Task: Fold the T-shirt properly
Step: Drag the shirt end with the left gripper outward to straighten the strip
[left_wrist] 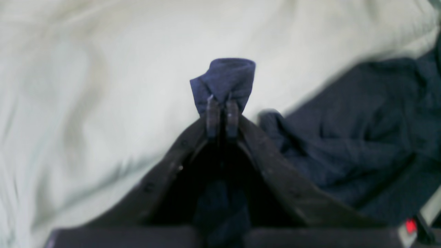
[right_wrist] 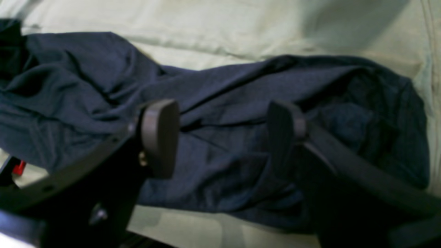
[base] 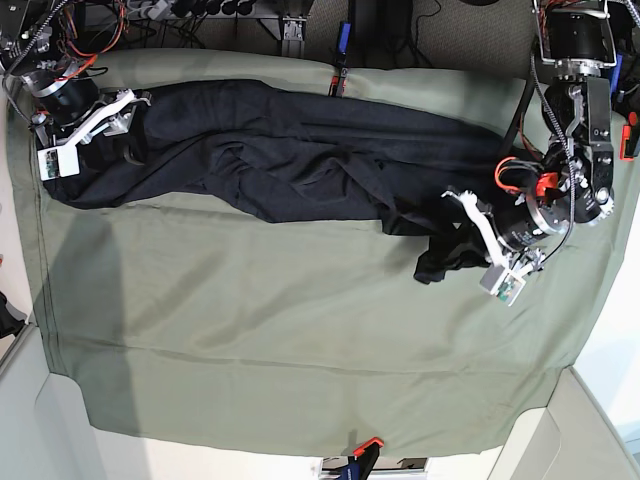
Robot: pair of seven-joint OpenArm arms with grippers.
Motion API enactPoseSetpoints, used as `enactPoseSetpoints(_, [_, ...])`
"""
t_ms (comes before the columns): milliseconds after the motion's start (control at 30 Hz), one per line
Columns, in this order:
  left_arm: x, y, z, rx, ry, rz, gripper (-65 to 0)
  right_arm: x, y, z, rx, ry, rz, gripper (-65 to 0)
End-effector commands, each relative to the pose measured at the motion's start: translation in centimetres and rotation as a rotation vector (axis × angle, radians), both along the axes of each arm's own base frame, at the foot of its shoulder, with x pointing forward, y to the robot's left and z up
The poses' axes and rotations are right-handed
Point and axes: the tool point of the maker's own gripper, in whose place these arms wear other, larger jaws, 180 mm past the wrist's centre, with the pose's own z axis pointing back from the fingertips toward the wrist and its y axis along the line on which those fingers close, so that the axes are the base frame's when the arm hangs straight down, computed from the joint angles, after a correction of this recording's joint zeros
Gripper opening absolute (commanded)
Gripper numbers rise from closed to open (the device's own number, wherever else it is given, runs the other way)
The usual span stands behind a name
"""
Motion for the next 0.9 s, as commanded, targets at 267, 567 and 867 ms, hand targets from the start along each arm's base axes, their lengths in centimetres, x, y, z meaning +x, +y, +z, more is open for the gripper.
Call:
enactPoseSetpoints(267, [-3.6, 8.0, 0.3, 0.044, 0.0, 0.204, -65.0, 0.6, 0.1, 1.2, 0.007, -0.055, 0.008, -25.1])
enactPoseSetpoints(567, [-7.1, 8.2, -1.5, 0.004, 0.074, 0.189, -54.2, 0.6, 0.1, 1.2, 0.007, -0.055, 0.008, -25.1])
enactPoseSetpoints(867, [-7.7, 12.1, -0.9, 0.02, 0.075, 0.349, -28.2, 0.6, 0.1, 1.2, 0.006, -0.054, 0.008, -25.1])
